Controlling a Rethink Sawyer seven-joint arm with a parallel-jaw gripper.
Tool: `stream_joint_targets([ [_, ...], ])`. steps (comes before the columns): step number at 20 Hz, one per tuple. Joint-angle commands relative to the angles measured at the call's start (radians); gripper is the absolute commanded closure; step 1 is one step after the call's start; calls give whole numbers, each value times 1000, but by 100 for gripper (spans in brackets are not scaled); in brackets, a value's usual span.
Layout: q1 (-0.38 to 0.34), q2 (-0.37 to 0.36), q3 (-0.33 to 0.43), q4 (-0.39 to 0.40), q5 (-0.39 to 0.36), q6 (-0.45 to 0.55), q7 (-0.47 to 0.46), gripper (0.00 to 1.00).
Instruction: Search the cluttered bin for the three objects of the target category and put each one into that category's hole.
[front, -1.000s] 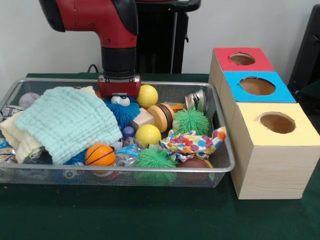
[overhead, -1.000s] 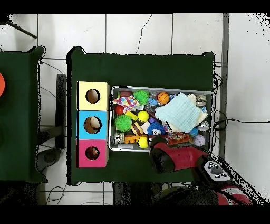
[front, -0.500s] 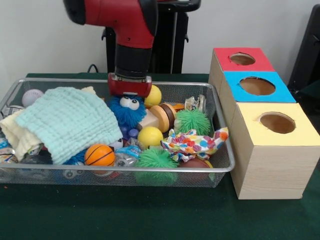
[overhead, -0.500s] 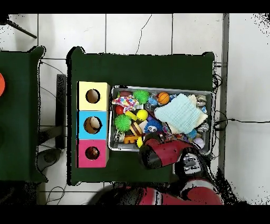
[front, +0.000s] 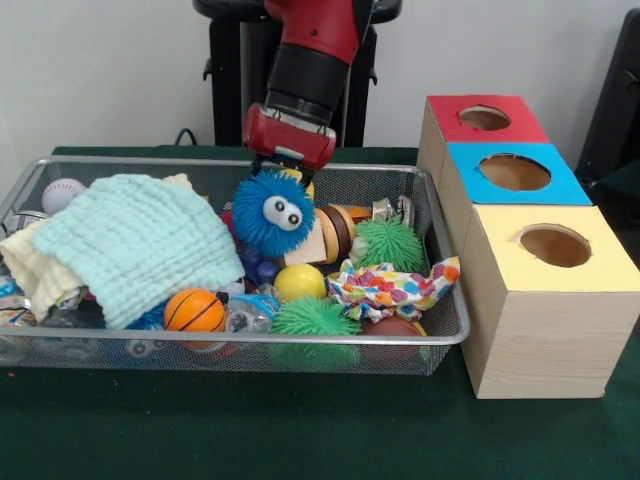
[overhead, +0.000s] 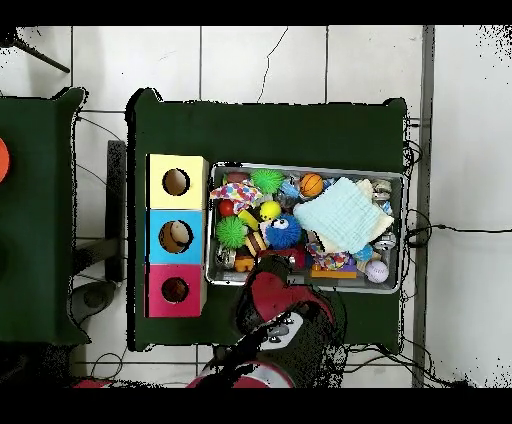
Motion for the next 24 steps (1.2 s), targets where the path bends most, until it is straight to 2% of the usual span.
stream_joint_targets([
  [1,-22,11,-132,-25,155,-217,114,0],
  [7,-139,19,26,-66,25,-188,136,0],
  [12,-198,31,107,-84,-21,-138,136,0],
  [14,-262,34,182,-80,-66,-89,158,0],
  [16,-336,31,274,-77,-116,7,159,0],
  [17,-348,30,289,-78,-128,31,146,0],
  [20,-352,30,294,-71,-100,108,112,0],
  [24,-430,13,405,-44,-110,308,53,0],
])
